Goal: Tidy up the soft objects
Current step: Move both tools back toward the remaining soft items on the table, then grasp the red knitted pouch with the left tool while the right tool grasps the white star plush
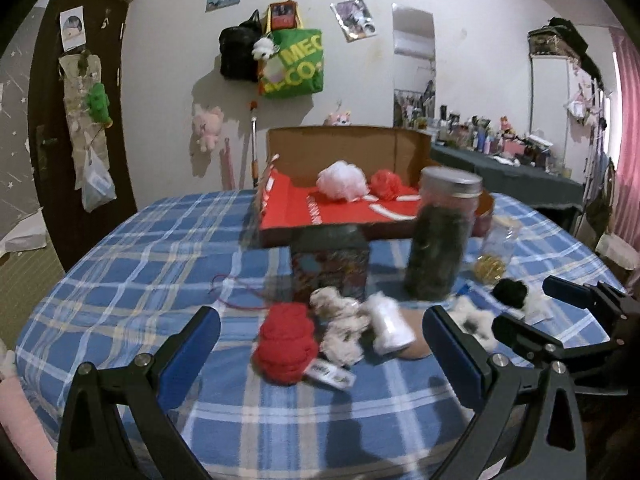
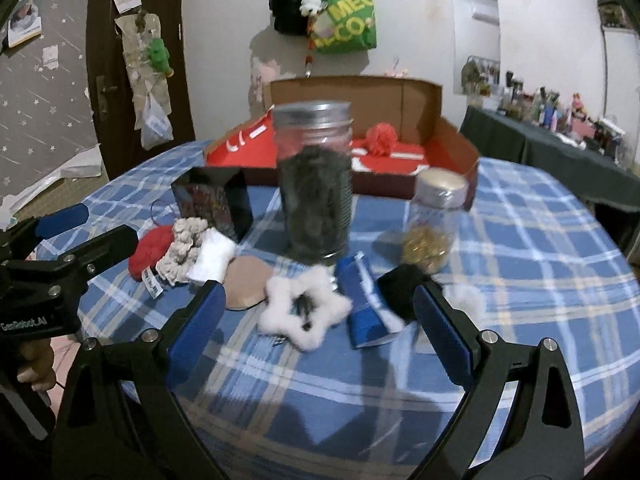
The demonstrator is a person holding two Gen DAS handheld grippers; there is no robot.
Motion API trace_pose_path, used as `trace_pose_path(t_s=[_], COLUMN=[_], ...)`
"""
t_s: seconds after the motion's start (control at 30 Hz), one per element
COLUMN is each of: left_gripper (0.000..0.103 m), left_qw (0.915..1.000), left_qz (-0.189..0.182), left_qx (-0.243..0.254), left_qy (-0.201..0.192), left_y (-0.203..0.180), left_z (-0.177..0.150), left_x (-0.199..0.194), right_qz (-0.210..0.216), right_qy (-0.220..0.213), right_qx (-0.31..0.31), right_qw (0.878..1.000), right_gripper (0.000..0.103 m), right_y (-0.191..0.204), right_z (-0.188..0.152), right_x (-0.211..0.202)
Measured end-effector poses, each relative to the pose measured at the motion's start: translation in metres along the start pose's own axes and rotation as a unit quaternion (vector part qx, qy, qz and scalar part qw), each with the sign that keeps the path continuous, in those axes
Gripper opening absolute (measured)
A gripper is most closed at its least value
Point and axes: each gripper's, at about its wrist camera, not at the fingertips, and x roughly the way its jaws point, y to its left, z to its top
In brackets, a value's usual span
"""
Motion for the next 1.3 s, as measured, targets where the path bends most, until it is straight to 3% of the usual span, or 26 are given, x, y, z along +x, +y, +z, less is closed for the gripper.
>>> trace_pose_path(t_s=[0.4,0.5,0.63,0.93,1.17,1.2,1.23,1.3], left_gripper=[0.103,0.103,0.103,0.103,0.101,0.098,0.097,0.086], left_qw=[0.9988,0.9981,0.9972,0.9952,0.9941,0.9941,0.994,0.9933], left_qz=[0.02,0.018,0.012,0.016,0.001,-0.001,-0.005,-0.018], left_qx=[-0.012,-0.013,-0.005,0.008,0.024,0.025,0.025,0.024], left_qy=[0.044,0.057,0.074,0.097,0.106,0.106,0.107,0.112], left_y=[0.035,0.04,0.044,0.051,0.05,0.05,0.049,0.049], left_z=[-0.004,-0.006,-0.009,-0.013,-0.014,-0.014,-0.015,-0.017], left_x=[0.028,0.037,0.048,0.062,0.071,0.071,0.072,0.074], right_qz=[0.056,0.054,0.059,0.046,0.043,0.042,0.037,0.03], right_qy=[0.042,0.042,0.038,0.073,0.067,0.066,0.065,0.065], right_qx=[0.036,0.032,0.028,0.027,0.031,0.03,0.026,0.014], right_qw=[0.997,0.997,0.997,0.996,0.996,0.996,0.997,0.997], right_gripper=[0.096,0.096,0.077,0.076,0.075,0.072,0.06,0.053], right_y=[0.0,0.002,0.005,0.003,0.003,0.003,0.004,0.006], right_z=[-0.004,-0.004,-0.004,-0.01,-0.006,-0.006,-0.007,-0.008], right_x=[0.029,0.031,0.03,0.041,0.045,0.046,0.047,0.049])
